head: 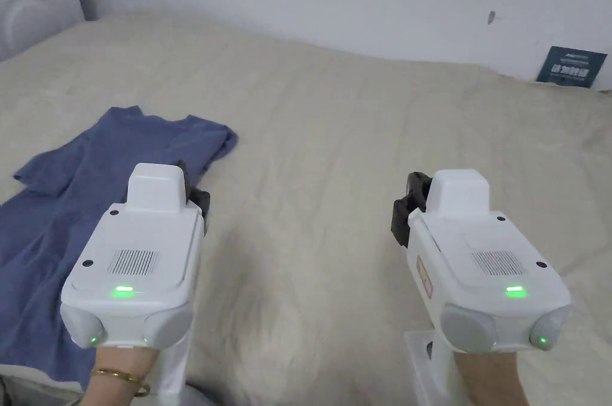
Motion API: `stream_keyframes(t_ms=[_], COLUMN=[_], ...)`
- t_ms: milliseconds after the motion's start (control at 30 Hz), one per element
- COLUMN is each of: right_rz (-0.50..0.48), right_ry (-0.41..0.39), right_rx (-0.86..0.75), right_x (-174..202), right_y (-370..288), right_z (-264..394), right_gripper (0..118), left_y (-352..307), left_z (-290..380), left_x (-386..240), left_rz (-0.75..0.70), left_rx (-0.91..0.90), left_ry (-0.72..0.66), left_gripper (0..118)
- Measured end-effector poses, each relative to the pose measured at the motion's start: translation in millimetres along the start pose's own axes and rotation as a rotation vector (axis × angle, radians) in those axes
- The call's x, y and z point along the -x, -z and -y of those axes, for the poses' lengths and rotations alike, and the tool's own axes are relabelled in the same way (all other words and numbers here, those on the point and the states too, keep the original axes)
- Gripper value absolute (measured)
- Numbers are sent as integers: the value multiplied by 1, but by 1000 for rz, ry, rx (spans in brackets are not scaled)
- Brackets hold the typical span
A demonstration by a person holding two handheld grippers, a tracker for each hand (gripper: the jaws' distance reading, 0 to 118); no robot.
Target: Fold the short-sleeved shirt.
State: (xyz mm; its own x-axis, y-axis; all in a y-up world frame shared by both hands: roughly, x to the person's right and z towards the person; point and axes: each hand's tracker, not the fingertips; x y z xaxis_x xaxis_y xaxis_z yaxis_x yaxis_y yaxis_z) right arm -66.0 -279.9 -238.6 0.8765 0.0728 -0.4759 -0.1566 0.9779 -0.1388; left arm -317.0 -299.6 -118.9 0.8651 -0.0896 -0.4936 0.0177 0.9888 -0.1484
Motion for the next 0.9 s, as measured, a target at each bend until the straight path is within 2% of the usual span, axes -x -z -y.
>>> stream_keyframes(t_ms=[367,667,733,800,867,900], right_rz=[-165,-218,-229,-235,-242,-246], right_ry=[-30,-41,-43,-46,-47,-45], right_rx=[-9,-2,3,7,12,14], right_x=[69,95,98,101,103,104], right_y=[25,39,44,48,54,57], right_z=[-12,-14,-14,-14,-15,-15], right_gripper=[0,0,0,0,0,0], left_y=[-13,-7,-2,7,20,27], left_z=[7,14,15,13,10,9], left_x=[66,84,85,90,96,99], left_rz=[-170,-213,-230,-218,-209,-209], left_rx=[30,49,55,80,107,112], left_ry=[-18,-42,-32,-45,-76,-86], left_gripper=[0,0,9,35,49,74])
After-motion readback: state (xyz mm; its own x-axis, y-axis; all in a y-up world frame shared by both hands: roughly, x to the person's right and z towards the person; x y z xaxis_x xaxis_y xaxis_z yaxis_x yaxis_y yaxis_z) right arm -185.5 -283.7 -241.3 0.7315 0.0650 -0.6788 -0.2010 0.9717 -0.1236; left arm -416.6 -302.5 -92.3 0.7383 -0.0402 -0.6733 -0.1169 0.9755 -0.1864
